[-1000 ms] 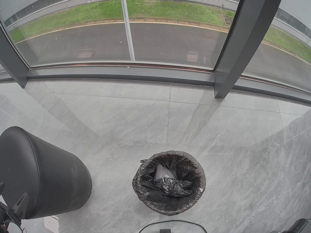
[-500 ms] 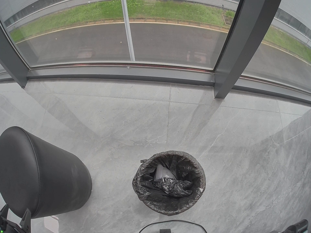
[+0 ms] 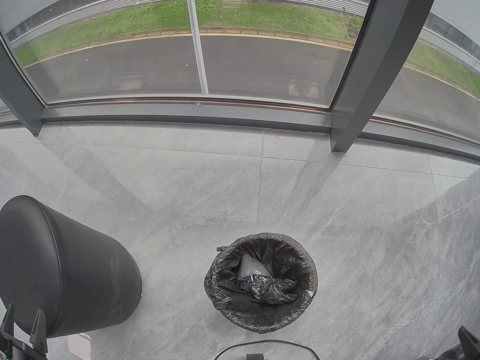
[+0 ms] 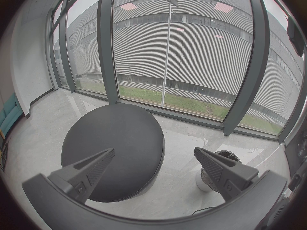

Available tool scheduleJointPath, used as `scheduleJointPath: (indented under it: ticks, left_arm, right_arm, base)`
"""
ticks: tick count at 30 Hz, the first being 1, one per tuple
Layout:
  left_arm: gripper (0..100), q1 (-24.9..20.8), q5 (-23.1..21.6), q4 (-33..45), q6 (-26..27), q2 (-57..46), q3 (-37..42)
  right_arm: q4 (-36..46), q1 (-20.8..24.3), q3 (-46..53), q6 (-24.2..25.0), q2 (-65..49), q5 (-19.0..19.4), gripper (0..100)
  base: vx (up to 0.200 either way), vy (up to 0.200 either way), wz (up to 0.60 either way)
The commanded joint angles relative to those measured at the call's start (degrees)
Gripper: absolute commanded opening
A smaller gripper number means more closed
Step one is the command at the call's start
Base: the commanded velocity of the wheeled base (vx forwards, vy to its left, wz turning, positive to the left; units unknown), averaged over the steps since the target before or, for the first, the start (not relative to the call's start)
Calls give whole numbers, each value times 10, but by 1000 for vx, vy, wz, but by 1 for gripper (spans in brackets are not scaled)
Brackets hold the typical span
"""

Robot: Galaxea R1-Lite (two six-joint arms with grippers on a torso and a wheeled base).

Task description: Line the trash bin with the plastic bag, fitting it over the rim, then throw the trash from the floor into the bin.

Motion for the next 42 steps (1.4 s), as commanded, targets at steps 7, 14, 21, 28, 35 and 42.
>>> scheduleJointPath:
  ticks: [7,14,21,28,35,42]
  left_arm:
    - [100,0,-23,-41,20,-11,32]
    - [100,0,-22,-55,40,-11,40]
    - [100,-1,-105,-49,102,-10,50]
    - [100,-1,-77,-63,74,-10,53]
    - [100,-1,-66,-68,73,-11,53]
    - [100,-1,-66,-68,72,-11,53]
  right_arm:
    - [-40,104,92,16,-49,-36,100]
    - [-434,103,329,33,-49,-203,100]
    - [-432,104,326,44,-49,-207,100]
    - [-421,104,330,-1,-48,-166,100]
    - [-421,105,331,20,-49,-165,100]
    - [-421,105,331,24,-49,-167,100]
  base:
    - [0,0,0]
    - [0,0,0]
    - [0,0,0]
    - [0,0,0]
    - [0,0,0]
    - [0,0,0]
